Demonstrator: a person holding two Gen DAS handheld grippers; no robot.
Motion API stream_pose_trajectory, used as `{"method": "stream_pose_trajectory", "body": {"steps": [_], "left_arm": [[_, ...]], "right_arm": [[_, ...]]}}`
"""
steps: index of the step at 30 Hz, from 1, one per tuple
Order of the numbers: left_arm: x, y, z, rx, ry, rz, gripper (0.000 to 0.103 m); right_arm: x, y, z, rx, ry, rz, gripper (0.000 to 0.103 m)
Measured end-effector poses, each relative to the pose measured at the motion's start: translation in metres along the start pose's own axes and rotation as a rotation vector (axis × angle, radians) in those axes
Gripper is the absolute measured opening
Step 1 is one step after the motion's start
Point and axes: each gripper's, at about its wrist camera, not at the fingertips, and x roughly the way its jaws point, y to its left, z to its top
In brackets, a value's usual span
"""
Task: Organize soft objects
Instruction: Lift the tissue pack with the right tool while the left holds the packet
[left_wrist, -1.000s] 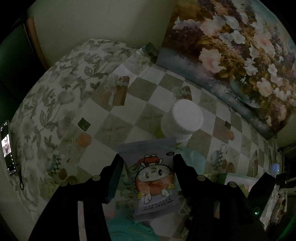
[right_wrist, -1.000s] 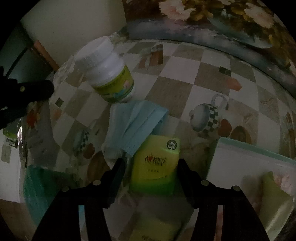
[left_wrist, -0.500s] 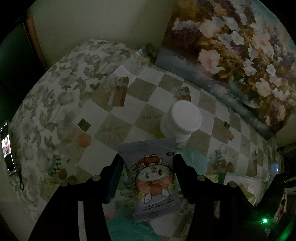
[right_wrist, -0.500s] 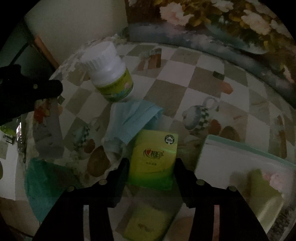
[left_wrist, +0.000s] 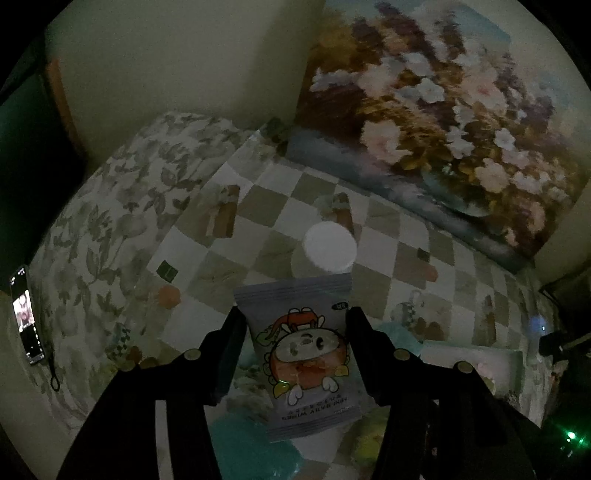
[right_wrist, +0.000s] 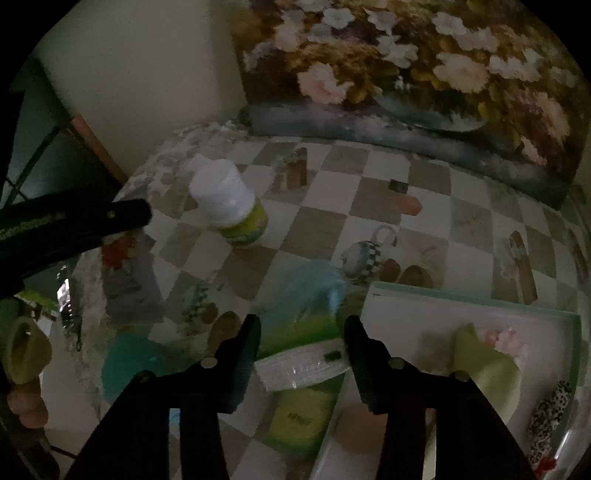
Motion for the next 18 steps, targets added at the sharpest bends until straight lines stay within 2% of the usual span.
{"method": "stream_pose_trajectory", "body": {"steps": [9,15,18], "left_arm": [[-0.003,-0.002,-0.001,0.007,-0.003,0.002,0.058],[0.014,0.002,-0.005,-0.008,0.042,-0.001,0.058],[0.022,0.003,-0.005,-0.016,0.060,-0.005,0.058]], "right_arm": [[0.016,-0.010,-0.008,0.038,0.058,-0.001,0.038],[0.039,-0.008,-0.004,0.046,0.068,-0.012,0.039],[0.054,-0.008,-0.002,0.065,0.089,-0.036,0.048]]}}
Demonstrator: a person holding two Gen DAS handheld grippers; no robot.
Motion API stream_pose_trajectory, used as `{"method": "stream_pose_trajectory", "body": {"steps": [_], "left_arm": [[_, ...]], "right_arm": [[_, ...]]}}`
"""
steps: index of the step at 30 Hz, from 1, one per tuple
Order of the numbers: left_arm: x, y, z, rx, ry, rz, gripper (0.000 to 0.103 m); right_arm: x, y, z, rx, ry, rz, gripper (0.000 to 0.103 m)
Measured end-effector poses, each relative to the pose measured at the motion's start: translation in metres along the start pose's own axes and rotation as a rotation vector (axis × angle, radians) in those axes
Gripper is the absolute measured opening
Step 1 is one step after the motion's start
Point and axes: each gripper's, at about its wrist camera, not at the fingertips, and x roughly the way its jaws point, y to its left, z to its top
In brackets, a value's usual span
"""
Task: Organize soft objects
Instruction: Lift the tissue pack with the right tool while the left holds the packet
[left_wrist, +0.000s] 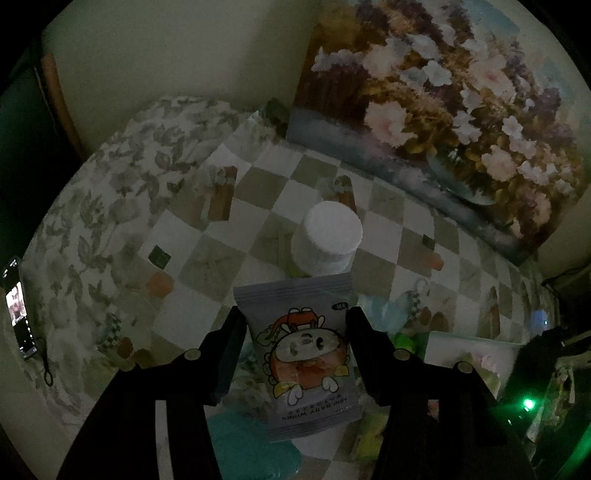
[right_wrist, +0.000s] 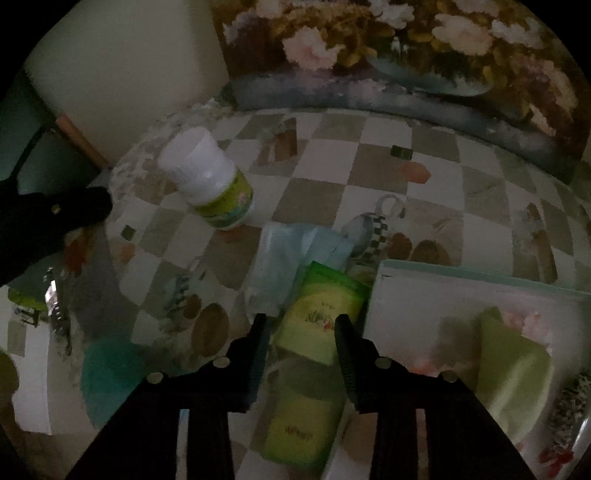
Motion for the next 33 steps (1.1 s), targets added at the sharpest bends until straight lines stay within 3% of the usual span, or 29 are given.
{"method": "stream_pose_trajectory", "body": {"steps": [2,6,11,14,17,25,33], "left_arm": [[0.001,0.000,0.001,-0.001,-0.001,-0.002,0.058],[0.001,-0.002,0.002,0.008,-0.004,-0.010,0.058],[0.000,-0.004,0.002,0.015,-0.007,-0.016,0.058],[0.001,-0.004,0.002,0.015,-0.004,-0.017,0.058],[0.002,-0.003,0.002,0.011,0.000,-0.017,0.058],[0.006,0.001,0.003,0.003,0.005,-0.014,0.058],[0.008,0.003,0.003,0.001,0.005,-0.004,0.058]], "right_arm": [[0.008,-0.002,0.001,0.021,0.017,-0.002,0.058],[0.021,-0.003,0.001,0.053,0.048,-0.010,0.058],[0.025,0.005,0.001,0.042,0.042,-0.009,0.070],[0.025,0.008,0.002,0.036,0.041,0.025,0.070],[0.027,0.011,0.001,0.017,0.035,-0.028,0.069],[0.025,0.002,0.003,0.077,0.038,-0.020,0.069],[0.029,0.010,0.002,0.051,0.009,-0.029,0.068]]}}
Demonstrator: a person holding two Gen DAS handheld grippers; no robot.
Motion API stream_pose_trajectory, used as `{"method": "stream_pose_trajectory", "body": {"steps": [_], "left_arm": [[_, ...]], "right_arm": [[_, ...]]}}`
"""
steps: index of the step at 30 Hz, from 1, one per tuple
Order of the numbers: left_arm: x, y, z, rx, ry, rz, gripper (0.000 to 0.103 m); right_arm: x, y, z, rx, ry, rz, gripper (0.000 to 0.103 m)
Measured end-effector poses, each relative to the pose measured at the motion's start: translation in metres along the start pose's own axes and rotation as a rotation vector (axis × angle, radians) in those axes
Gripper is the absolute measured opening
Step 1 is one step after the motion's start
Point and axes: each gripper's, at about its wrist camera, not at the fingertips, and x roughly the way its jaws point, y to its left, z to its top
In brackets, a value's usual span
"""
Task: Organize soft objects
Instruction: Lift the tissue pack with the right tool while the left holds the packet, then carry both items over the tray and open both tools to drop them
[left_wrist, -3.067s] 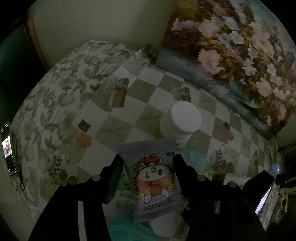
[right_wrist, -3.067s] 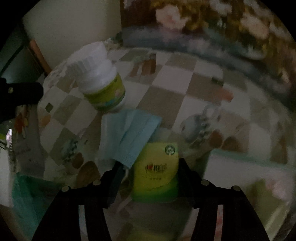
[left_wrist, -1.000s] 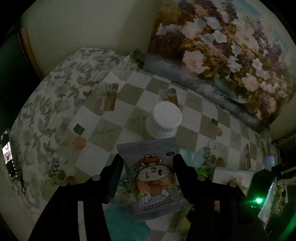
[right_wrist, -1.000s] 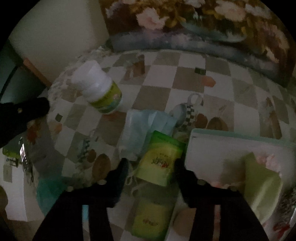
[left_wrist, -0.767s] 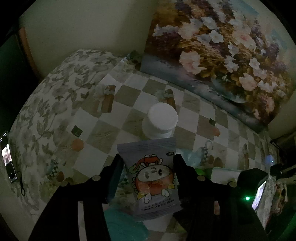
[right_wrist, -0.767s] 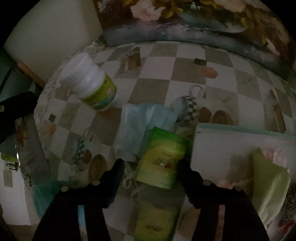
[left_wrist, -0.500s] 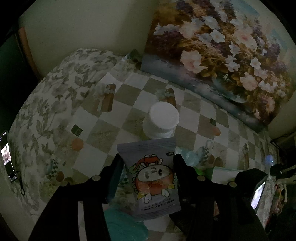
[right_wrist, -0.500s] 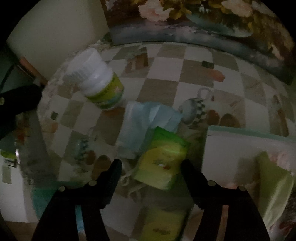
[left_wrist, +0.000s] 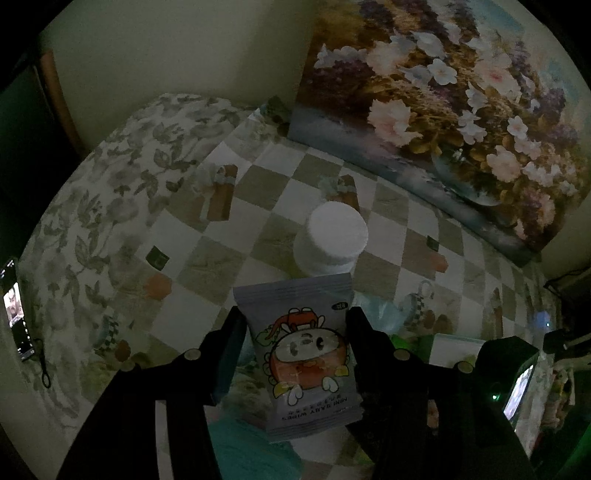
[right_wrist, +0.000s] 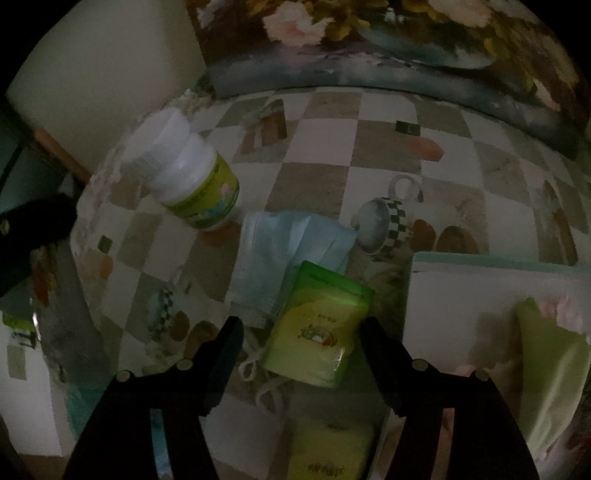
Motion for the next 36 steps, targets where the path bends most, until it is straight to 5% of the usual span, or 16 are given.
{"method": "stream_pose_trajectory", "body": {"steps": [3,10,19,28,36], "left_arm": [[0.001,0.002,0.000,-0.007,-0.001,0.000,0.058],[-0.004,0.014,0.003,-0.042,-0.014,-0.027,0.058],[-0.045,0.012,0.004,-0.045,-0.104,-0.057,0.058],[-0.085,-0.045,-0.017,0.095,-0.171,-0.117,0.058],[-0.076,-0.121,-0.067,0.289,-0.106,-0.185,0.058]], "right_arm": [[0.000,-0.001,0.000,-0.001,-0.009,-0.019,0.052],[-0.013,-0.007,0.000,0.011,-0.038,0.015,0.051],[-0.081,-0.025,0.009,0.080,-0.168,0.081,0.051],[-0.160,-0.075,-0.012,0.185,-0.291,-0.036,0.051],[-0.191,-0.143,-0.055,0.328,-0.307,-0.202,0.051]]}}
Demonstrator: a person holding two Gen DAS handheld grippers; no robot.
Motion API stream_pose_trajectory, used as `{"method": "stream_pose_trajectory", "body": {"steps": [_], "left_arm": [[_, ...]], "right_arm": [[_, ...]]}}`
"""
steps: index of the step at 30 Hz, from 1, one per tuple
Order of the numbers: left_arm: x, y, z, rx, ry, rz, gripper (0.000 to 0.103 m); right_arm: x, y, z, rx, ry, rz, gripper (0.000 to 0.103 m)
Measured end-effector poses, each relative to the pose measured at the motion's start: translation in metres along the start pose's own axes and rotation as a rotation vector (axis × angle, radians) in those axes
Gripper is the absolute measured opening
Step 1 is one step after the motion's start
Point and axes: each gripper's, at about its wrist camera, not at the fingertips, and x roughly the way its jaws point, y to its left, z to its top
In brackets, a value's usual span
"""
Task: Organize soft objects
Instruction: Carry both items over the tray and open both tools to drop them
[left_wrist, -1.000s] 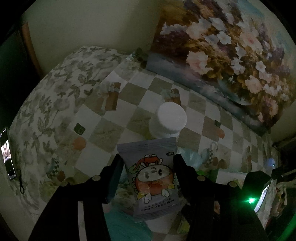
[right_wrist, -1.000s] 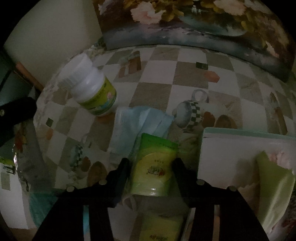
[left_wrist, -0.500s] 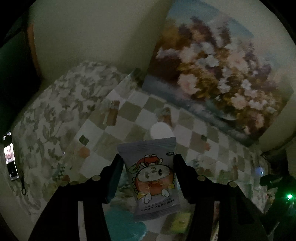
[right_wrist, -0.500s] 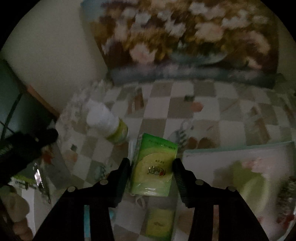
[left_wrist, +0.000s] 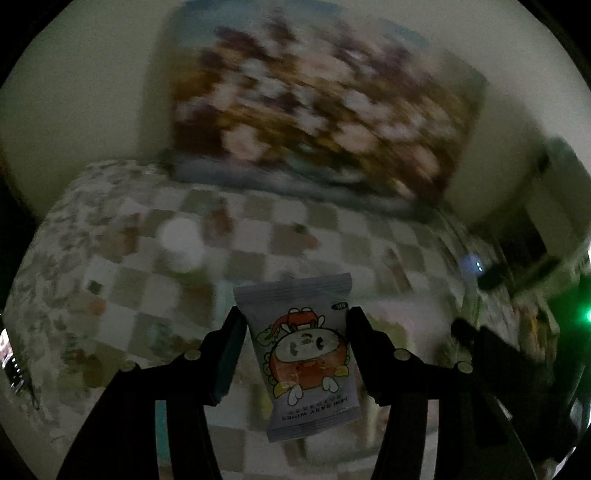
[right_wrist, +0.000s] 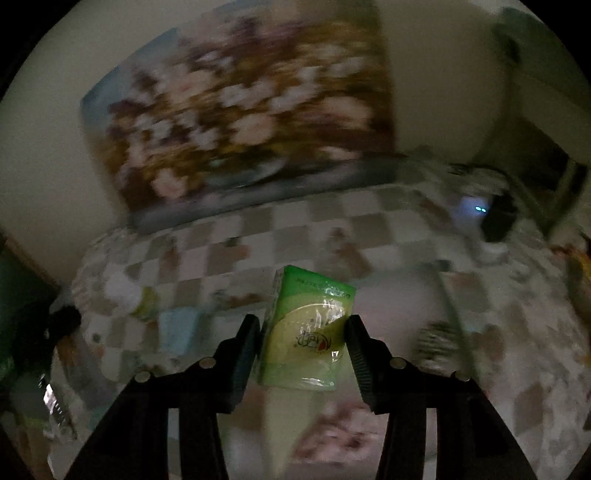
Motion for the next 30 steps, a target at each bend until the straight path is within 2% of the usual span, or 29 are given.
{"method": "stream_pose_trajectory", "body": {"steps": [6,10,14,19,24,30], "left_arm": [[0.034,-0.048,-0.031,0.074,0.127,-0.080,0.058],[0.054,-0.055,-0.052,0.073,0.191,-0.037,0.058],[0.080,-0.052,-0.068,0.057,0.272,0.000,0.058],[0.107,-0.055,-0.084,0.067,0.346,0.024,0.058],[0.130,-0.059,-0.096,0.057,0.426,0.000,0.059],[0.133,-0.069,-0.100,0.098,0.423,0.016,0.059]], "right_arm": [[0.000,-0.043,-0.020,0.057,0.047,-0.077,0.051],[0.015,-0.061,-0.037,0.080,0.119,-0.097,0.051],[0.049,-0.069,-0.055,0.097,0.249,-0.103,0.051],[0.070,-0.067,-0.066,0.066,0.317,-0.109,0.051],[0.073,-0.067,-0.069,0.050,0.328,-0.132,0.051],[0.070,-0.066,-0.059,0.031,0.321,-0.162,0.052]]}}
